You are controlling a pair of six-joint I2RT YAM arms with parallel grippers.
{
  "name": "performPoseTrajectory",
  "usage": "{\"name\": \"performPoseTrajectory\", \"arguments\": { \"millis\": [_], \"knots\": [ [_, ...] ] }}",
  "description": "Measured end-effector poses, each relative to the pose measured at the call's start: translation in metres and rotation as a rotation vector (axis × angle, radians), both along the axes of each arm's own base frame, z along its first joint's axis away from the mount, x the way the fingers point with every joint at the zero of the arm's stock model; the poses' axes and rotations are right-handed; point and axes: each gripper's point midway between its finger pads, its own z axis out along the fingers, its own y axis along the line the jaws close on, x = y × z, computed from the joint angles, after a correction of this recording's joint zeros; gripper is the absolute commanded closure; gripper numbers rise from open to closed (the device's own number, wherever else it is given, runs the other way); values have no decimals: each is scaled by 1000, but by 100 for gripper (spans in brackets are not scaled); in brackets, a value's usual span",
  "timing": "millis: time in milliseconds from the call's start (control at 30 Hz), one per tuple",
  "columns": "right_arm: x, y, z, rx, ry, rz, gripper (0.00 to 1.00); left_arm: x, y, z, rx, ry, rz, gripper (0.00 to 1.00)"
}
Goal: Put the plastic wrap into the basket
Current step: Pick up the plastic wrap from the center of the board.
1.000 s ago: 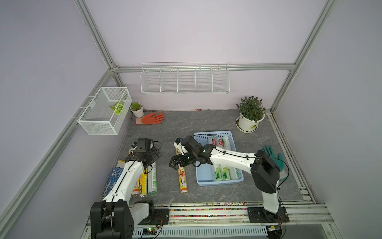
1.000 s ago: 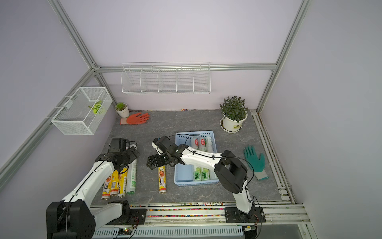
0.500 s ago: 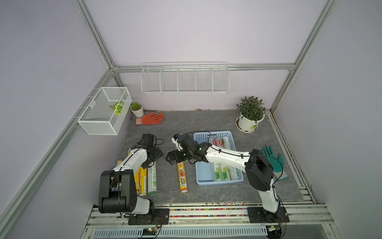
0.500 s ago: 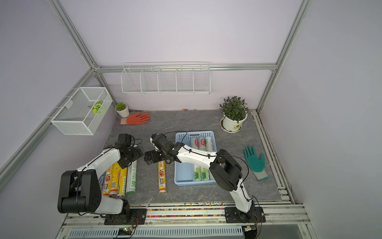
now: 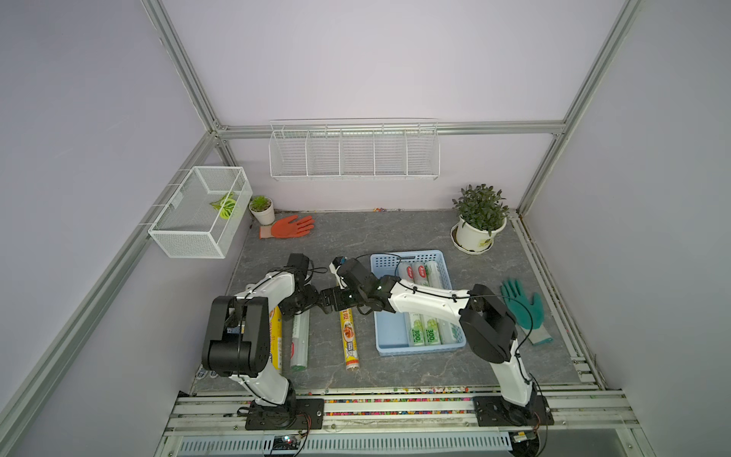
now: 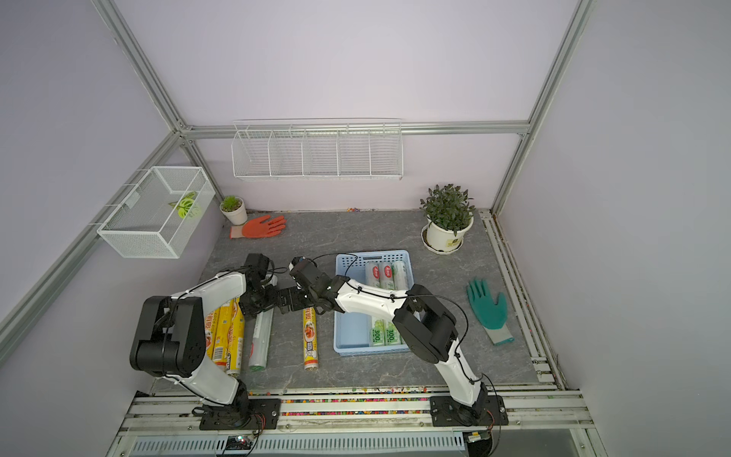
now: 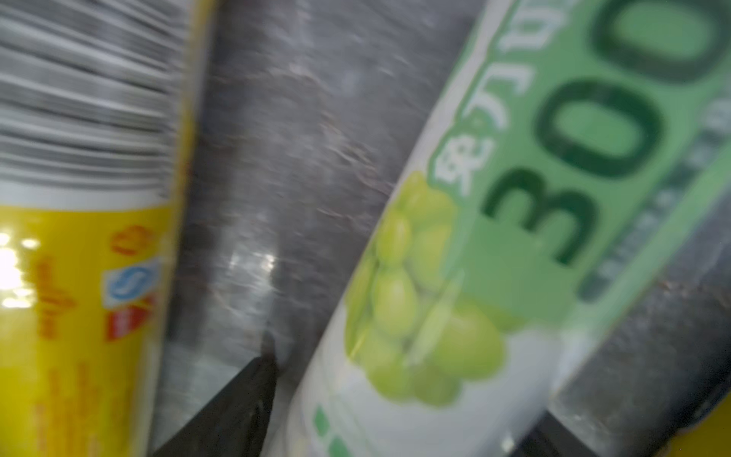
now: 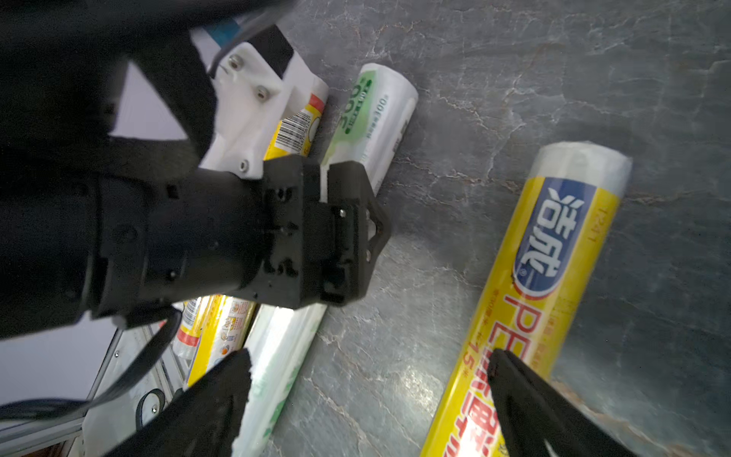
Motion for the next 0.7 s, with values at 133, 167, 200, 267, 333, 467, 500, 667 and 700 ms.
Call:
{"name": "performPoseTrajectory", "arguments": {
  "millis": [133,167,200,267,333,467,500,667,700],
  "knots": [
    [-8,-19,-14,-40,16,-18,2,-3,-10,-1,-4,26,-27,28],
    [-11,-26,-16,-49,20,-24,2,-4,-11,-1,-7,31,-25,29],
    [-15,-31,-16,-47,22,-26,2,-5,-11,-1,-12,34,-24,30],
    [-22,-40,-8,-34,16,-33,3,-7,-13,-1,-22,40,-22,31],
    [-27,-49,1,-23,9,-42,2,-11,-14,-2,-32,48,-22,33],
    [-28,-57,14,1,-17,-57,2,-18,-16,-2,-46,73,-20,35],
    [-28,-57,16,7,-25,-59,2,-19,-16,-2,-49,74,-21,36],
    [-25,-57,21,14,-44,-68,2,-22,-17,-2,-52,86,-24,50],
    [-24,-57,22,15,-48,-70,2,-22,-16,-2,-49,88,-29,52]
  ]
}}
